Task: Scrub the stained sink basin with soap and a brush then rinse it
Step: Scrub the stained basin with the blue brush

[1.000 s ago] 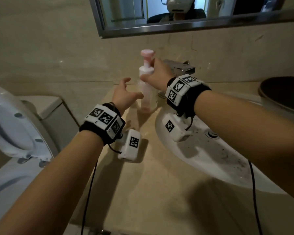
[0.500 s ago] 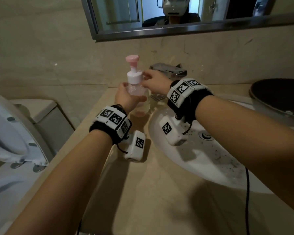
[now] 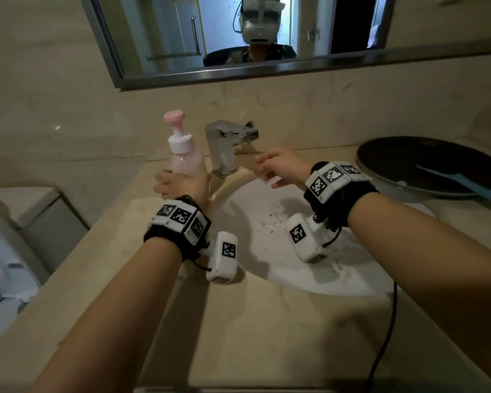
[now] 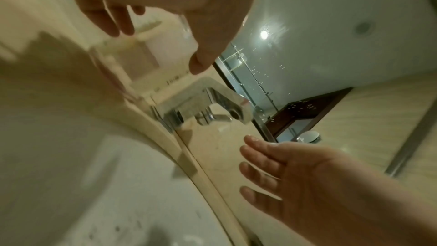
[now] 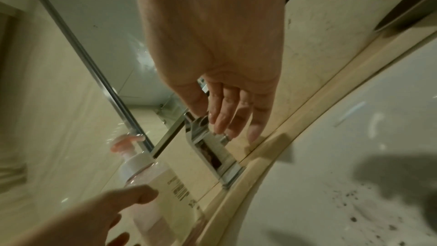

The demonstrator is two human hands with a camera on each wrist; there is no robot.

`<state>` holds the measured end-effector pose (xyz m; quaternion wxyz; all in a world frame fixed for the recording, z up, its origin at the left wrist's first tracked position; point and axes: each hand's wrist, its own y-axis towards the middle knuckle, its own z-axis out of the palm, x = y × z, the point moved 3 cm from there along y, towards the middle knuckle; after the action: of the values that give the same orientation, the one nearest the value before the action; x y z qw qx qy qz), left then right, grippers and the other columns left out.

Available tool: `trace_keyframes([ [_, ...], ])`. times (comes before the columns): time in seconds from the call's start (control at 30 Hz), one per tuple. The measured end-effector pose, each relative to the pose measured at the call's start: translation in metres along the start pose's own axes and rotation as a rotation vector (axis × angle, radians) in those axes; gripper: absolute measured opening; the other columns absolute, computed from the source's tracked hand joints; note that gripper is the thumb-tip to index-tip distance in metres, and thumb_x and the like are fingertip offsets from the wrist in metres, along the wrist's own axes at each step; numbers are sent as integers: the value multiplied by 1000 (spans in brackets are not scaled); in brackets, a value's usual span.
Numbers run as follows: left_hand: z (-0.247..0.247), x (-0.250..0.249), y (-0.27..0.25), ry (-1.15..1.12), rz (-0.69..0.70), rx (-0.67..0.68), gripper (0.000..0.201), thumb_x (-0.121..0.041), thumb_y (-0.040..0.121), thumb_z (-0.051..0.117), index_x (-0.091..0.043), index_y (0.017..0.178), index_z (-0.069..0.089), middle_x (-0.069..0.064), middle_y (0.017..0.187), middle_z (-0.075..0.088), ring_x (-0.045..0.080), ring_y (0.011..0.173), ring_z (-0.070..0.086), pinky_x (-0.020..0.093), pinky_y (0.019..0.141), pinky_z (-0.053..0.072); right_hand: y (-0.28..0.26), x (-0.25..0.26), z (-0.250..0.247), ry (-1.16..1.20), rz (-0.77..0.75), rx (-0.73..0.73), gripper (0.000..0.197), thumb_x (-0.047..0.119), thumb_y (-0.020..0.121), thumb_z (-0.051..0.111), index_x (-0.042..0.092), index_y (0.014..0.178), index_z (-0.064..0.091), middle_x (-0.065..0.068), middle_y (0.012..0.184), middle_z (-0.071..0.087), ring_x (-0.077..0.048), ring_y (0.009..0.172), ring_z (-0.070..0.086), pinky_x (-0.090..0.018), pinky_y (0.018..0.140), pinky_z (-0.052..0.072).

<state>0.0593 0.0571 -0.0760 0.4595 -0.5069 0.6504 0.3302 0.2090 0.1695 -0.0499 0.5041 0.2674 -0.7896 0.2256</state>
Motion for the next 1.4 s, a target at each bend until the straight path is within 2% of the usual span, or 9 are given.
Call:
trace_keyframes([
  [0.13, 31, -3, -36, 87, -2, 116, 85, -33, 78, 62, -3, 143, 15, 17, 145, 24, 35, 133, 30, 40, 110, 29, -12, -17, -35, 59, 33, -110, 18, 3, 92, 44, 16, 95, 56, 2, 74, 52, -9, 61, 47, -23, 55, 41],
  [0.37, 120, -35, -96, 74, 230, 498, 52, -22, 84, 58, -6, 131, 42, 12, 138, 36, 30, 123, 43, 38, 101, 42, -31, -66, -110, 8, 131, -331, 30, 9, 94, 44, 5, 119, 61, 6, 67, 44, -5, 57, 39, -18, 53, 33],
  [0.5, 167, -56, -123, 104, 342, 654, 46, -15, 88, 52, -8, 133, 44, 13, 135, 48, 28, 120, 49, 36, 104, 41, -36, -108, -164, 52, 278, -521, 16, 12, 88, 48, 15, 73, 52, 2, 67, 42, -10, 56, 38, -20, 53, 32],
  [0.6, 203, -65, -139, 261, 427, 762, 50, -11, 91, 46, -11, 140, 37, 15, 138, 46, 29, 124, 47, 35, 104, 41, -41, -130, -201, 169, 399, -714, 30, 12, 87, 51, -2, 113, 57, -16, 104, 61, -29, 93, 60, -27, 75, 45],
  [0.7, 234, -69, -151, 479, 574, 809, 51, -17, 95, 41, -11, 145, 30, 14, 148, 34, 30, 132, 39, 39, 110, 35, -53, -145, -232, -122, 525, -836, 42, 25, 94, 46, -1, 127, 52, -17, 134, 50, -34, 123, 47, -37, 103, 37],
  [0.83, 265, -69, -149, 704, 723, 802, 54, -12, 96, 35, -7, 149, 20, 11, 157, 16, 28, 144, 16, 37, 118, 17, -57, -159, -247, -352, 584, -807, 39, 24, 92, 48, 11, 129, 54, -15, 140, 40, -35, 128, 35, -40, 108, 29],
  [1.0, 288, -57, -132, 813, 692, 836, 64, -7, 93, 36, -18, 151, 13, 4, 159, 4, 26, 147, 3, 44, 119, 12, -57, -157, -256, -503, 568, -799, 41, 24, 89, 54, 14, 129, 50, -16, 142, 35, -34, 133, 25, -44, 110, 22],
  [1.13, 293, -58, -122, 841, 718, 776, 61, -8, 89, 40, -23, 146, 25, 3, 155, 17, 24, 145, 10, 57, 114, 15, -58, -165, -260, -561, 682, -829, 45, 21, 88, 56, 10, 130, 46, -15, 143, 37, -33, 134, 26, -43, 112, 19],
  [1.4, 292, -57, -111, 833, 758, 800, 62, -10, 88, 45, -24, 146, 28, 5, 152, 24, 27, 142, 20, 55, 113, 23, -62, -160, -262, -552, 739, -738, 27, 22, 92, 54, 5, 113, 60, -18, 138, 45, -35, 136, 24, -45, 113, 14],
])
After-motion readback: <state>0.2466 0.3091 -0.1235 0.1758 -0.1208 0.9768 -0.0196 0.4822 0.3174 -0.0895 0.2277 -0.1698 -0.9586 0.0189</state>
